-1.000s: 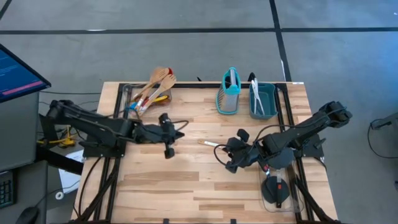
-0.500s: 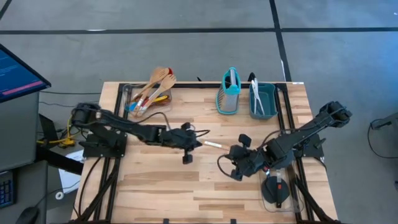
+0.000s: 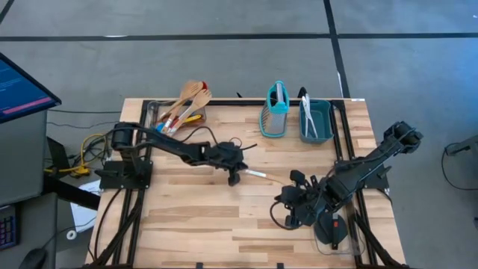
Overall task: Pick & Place Kitchen Items
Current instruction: Put the wooden slotted spoon into the left transparent bin
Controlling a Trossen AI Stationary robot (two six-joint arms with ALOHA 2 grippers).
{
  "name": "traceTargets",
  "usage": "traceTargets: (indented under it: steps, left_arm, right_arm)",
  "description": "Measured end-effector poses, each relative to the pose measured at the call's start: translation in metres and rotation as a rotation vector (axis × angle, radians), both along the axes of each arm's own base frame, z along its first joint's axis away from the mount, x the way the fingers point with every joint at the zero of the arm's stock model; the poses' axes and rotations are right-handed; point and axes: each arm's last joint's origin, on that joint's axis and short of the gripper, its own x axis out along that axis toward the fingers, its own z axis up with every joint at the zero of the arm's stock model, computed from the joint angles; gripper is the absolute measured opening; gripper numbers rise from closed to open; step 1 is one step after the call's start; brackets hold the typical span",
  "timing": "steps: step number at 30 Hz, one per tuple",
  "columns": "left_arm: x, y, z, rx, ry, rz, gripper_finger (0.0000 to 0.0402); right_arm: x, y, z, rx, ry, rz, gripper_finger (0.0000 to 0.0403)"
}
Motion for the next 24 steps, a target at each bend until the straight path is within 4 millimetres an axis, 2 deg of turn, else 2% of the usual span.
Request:
traceTargets:
  steps: [7, 17, 24]
  left_arm:
    - [0.002, -0.004, -0.017, -0.021, 0.040, 0.000, 0.0003]
    - [0.002, -0.002, -0.018, -0.004, 0.041, 0.011, 0.0002]
    - [0.005, -0.002, -0.035, -0.014, 0.066, 0.030, 0.0002]
  right_arm:
    - [0.002, -0.004, 0.000, -0.003, 0.000, -0.017, 0.0000]
    - [0.004, -0.006, 0.000, -0.001, -0.002, -0.025, 0.0000]
    - [0.004, -0.006, 0.000, -0.001, -0.002, -0.025, 0.0000]
